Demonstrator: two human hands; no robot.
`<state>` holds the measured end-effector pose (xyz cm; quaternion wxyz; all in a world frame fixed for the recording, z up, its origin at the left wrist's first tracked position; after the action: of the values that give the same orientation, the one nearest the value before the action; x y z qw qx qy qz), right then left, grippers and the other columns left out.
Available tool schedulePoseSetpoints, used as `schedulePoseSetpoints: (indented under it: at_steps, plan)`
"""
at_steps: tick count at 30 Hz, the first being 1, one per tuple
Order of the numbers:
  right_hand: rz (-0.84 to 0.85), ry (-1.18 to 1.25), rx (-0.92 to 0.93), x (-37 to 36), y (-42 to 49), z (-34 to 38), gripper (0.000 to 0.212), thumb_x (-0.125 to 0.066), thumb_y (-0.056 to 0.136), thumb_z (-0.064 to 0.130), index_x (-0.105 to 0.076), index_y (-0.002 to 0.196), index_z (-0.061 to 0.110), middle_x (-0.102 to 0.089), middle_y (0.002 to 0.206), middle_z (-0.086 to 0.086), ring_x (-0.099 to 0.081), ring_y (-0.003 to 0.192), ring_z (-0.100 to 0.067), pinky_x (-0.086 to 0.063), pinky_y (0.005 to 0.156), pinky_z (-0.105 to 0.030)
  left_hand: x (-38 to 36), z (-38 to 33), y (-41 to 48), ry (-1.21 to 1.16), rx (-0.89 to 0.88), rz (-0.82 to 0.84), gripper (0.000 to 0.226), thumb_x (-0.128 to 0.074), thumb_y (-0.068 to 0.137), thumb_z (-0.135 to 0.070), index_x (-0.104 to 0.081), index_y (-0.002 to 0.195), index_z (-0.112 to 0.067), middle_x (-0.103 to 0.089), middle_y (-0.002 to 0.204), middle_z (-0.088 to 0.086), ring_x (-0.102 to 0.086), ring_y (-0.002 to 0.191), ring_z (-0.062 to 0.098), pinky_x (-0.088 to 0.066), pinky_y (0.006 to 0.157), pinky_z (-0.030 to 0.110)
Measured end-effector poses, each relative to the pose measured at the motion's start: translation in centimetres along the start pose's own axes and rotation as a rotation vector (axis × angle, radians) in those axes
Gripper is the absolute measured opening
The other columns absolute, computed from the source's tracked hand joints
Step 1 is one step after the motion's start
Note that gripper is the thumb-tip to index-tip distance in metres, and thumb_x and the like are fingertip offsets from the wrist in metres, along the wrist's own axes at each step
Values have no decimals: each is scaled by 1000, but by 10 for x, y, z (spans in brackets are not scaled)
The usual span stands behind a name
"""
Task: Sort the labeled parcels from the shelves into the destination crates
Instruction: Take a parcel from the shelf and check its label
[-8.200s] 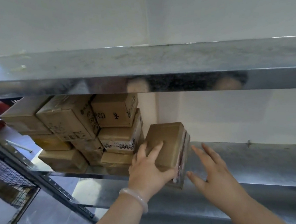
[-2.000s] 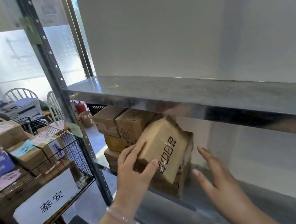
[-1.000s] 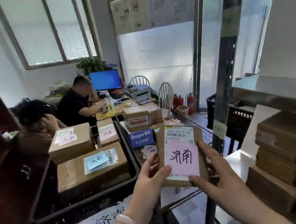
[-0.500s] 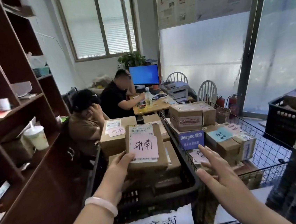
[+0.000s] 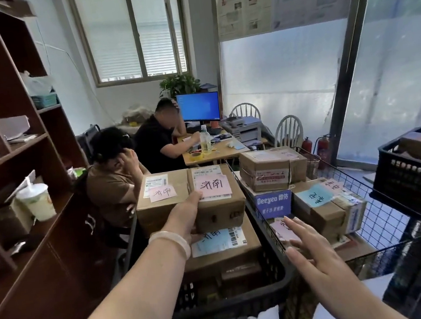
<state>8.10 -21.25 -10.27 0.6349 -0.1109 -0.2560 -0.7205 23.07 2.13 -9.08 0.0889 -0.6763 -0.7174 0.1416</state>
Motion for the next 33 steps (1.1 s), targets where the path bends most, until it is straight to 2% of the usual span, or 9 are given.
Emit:
schedulePoseSetpoints:
  at_steps: [3, 6, 10, 13, 18, 24, 28, 31, 33]
  plan:
    - [-33, -27, -14, 10, 0, -5, 54, -41, 75, 73, -25, 127, 77, -20, 142, 42, -34, 132, 7, -35, 85, -10, -17, -5, 17, 105, 0, -12, 41, -56, 92, -52, -56, 121, -24, -68, 112, 10, -61, 105, 30, -47, 99, 47]
    - [-64, -20, -27, 20, -1, -8, 54, -40, 73, 75, -26, 125, 78, -22, 142, 42, -37, 122, 18, -36, 86, -12, -25, -5, 30, 265, -69, -81, 53, -52, 95, -48, -48, 138, -18, -61, 124, 10, -55, 111, 30, -42, 96, 43]
    - [-74, -8, -39, 23, -2, -13, 54, -41, 73, 75, -28, 126, 76, -24, 141, 43, -38, 125, 13, -40, 95, -21, -31, -3, 39, 300, -191, -123, 60, -49, 98, -45, -27, 153, -33, -43, 147, 11, -47, 128, 34, -39, 108, 51]
    - [-74, -10, -38, 22, -4, -16, 57, -40, 73, 78, -28, 129, 74, -24, 140, 47, -38, 129, 9, -40, 100, -28, -32, -7, 37, 412, -333, -164, 57, -47, 101, -42, -22, 152, -45, -29, 154, 7, -40, 134, 32, -38, 108, 49]
    - [-62, -19, -39, 20, -6, -14, 58, -40, 73, 79, -27, 130, 74, -23, 135, 53, -34, 132, 10, -39, 105, -32, -30, -4, 32, 654, -499, -130, 50, -44, 99, -54, -36, 147, -44, -28, 156, 2, -32, 141, 28, -37, 112, 51]
    - [-36, -46, -45, 16, -8, -10, 59, -40, 75, 77, -25, 132, 73, -20, 137, 52, -27, 134, 13, -33, 114, -38, -25, -9, 16, 842, -563, -82, 74, -50, 91, -64, -20, 155, -40, -19, 161, 6, -21, 146, 31, -27, 118, 51]
    - [-43, -202, -38, 26, -10, -10, 59, -37, 75, 79, -16, 131, 76, -11, 133, 57, -13, 130, 26, -26, 113, -30, -36, -14, -12, 1075, -804, -185, 78, -46, 89, -69, -12, 155, -44, -14, 164, 4, -11, 150, 29, -19, 119, 50]
    - [-78, -293, -76, 38, -16, -13, 56, -40, 78, 77, -13, 127, 77, -16, 145, 42, -20, 138, 8, -27, 115, -35, -63, -8, -33, 1191, -951, -153, 78, -45, 88, -72, -8, 153, -49, -7, 165, -2, 0, 151, 22, -6, 120, 46]
    - [-110, -383, -77, 49, -21, -17, 62, -45, 82, 73, -10, 133, 72, -14, 152, 33, -15, 142, 2, -22, 117, -36, -86, 0, -46, 1226, -996, -105, 79, -44, 88, -72, -3, 152, -51, -1, 165, -5, 8, 149, 17, 7, 117, 41]
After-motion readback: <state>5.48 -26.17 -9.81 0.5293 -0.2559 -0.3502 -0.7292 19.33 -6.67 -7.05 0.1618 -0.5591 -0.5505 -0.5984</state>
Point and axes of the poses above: each hand's wrist, its own y-axis towards the middle knuckle, its own x-axis out of the back of the hand, z = x × y, the point moved 5 cm from there along y, towards the middle knuckle
